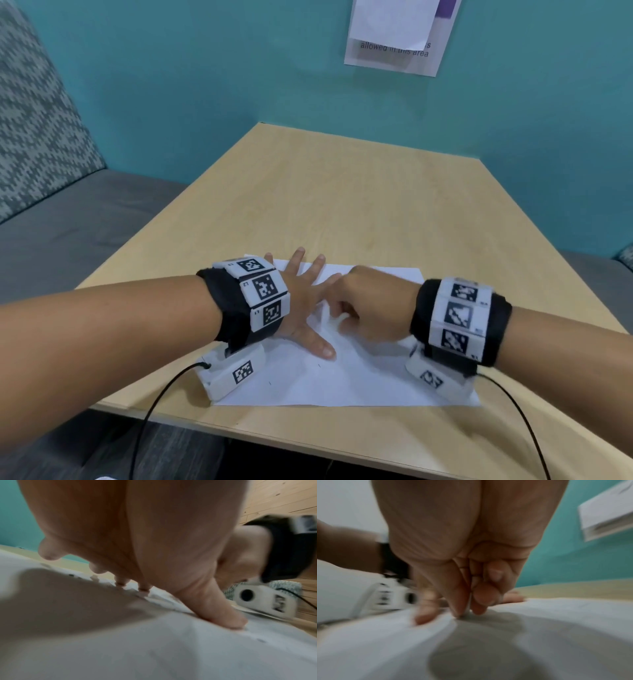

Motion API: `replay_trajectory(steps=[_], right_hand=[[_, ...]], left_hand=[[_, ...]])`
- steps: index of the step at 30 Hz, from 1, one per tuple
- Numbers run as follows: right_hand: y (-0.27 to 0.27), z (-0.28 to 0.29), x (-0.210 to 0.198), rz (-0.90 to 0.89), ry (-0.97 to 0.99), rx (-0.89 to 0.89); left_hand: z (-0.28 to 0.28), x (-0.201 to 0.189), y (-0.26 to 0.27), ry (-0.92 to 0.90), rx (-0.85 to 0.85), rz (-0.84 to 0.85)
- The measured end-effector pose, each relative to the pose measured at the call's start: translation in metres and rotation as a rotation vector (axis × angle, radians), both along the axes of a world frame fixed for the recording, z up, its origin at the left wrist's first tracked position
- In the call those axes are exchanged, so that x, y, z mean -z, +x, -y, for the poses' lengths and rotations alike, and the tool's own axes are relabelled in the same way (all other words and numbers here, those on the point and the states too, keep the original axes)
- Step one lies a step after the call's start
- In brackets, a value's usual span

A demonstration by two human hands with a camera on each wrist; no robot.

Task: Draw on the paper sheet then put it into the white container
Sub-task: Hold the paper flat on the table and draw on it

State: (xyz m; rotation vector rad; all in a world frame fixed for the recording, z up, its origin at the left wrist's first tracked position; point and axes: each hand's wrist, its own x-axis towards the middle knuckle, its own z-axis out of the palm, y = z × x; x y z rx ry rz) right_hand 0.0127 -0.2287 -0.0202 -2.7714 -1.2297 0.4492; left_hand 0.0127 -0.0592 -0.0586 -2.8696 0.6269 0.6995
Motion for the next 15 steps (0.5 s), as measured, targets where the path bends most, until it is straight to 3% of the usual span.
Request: replay_trajectory(steps=[2,7,12,15], right_hand=[[-0.009,-0.002,0.001,-0.044,-0.005,-0.028],[0.025,0.008,-0.002,0.091,-0.002,0.105],[0.000,0.001,-0.001,-0.027,-0.014,0.016],[0.032,0.014,-0.007,0.065,-0.002,0.175]], left_hand=[[0.000,0.001,0.001,0.003,0.003,0.001],[0.001,-0.001,0.001,0.037,0.001,0.004],[0.000,0.000,0.003,0.017,-0.004,-0.008],[0.000,0.001,0.003,0.039,-0.002,0.011]])
